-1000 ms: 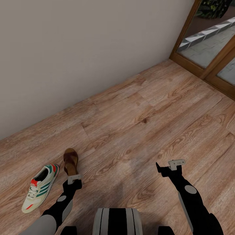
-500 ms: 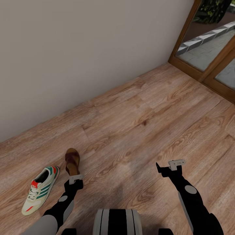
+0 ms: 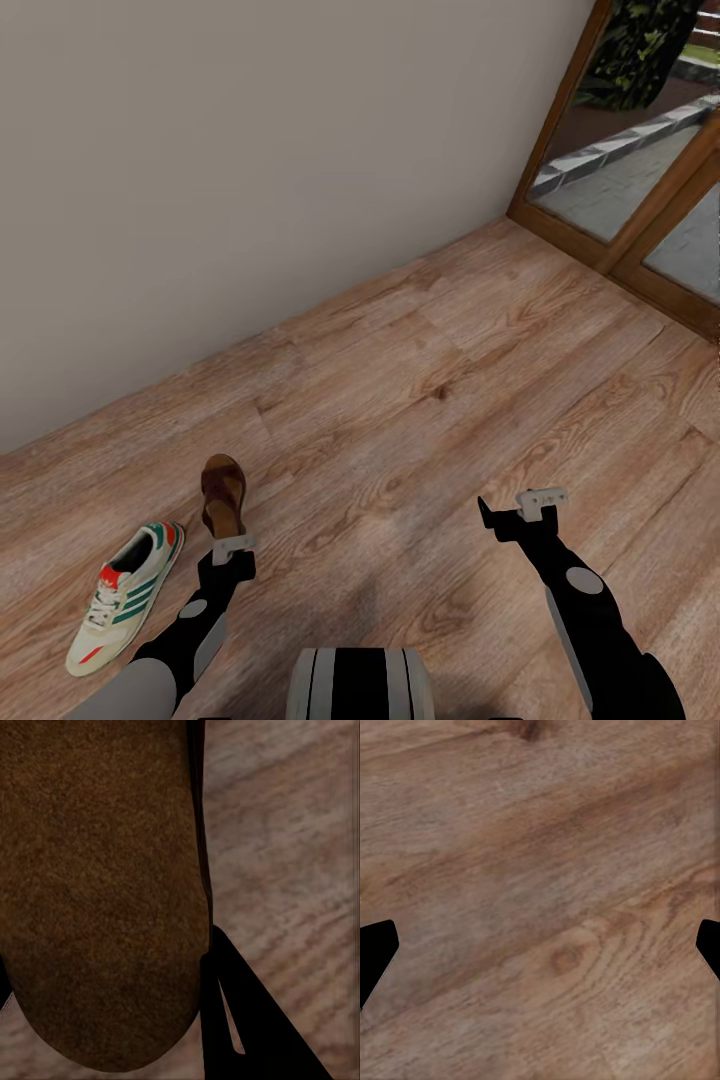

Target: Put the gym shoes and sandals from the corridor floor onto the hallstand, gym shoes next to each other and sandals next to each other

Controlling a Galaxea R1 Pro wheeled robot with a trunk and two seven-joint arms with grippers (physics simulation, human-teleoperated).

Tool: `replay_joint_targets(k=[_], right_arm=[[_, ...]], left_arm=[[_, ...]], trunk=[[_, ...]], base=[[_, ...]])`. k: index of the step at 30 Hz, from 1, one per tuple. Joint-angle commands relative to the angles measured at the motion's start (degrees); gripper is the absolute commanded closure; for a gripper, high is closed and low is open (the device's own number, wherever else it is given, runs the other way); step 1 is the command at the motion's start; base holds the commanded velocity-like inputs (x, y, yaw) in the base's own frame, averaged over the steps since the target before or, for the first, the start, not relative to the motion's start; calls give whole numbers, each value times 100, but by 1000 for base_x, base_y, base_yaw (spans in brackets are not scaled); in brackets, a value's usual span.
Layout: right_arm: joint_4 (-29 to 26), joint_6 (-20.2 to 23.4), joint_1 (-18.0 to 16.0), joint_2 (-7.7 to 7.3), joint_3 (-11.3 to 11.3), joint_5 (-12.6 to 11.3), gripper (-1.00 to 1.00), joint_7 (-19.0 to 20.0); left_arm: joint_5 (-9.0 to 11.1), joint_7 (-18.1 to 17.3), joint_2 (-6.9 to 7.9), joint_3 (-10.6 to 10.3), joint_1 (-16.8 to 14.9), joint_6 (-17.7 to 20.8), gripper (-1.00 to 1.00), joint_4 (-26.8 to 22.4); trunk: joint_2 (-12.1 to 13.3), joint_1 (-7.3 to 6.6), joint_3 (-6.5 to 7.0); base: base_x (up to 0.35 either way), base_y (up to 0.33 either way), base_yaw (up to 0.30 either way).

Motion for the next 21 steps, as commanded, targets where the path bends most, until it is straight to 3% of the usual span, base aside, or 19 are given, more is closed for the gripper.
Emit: replay_joint_targets(k=[1, 14, 21], right_arm=[[-8, 31, 1, 13, -9, 61, -100, 36], [96, 27, 1, -3, -19, 84, -100, 16], [611, -23, 25, -39, -42, 89, -100, 6]], left_arm=[[-84, 5, -2, 32, 1, -9, 100, 6], [-128, 15, 36, -96, 56, 10, 100, 22], [-166, 47, 50, -164, 304, 3, 100, 9]], trunk=[[0, -3, 20], [18, -37, 392], [27, -55, 609]], base=[[0, 0, 0], [0, 0, 0], [0, 0, 0]])
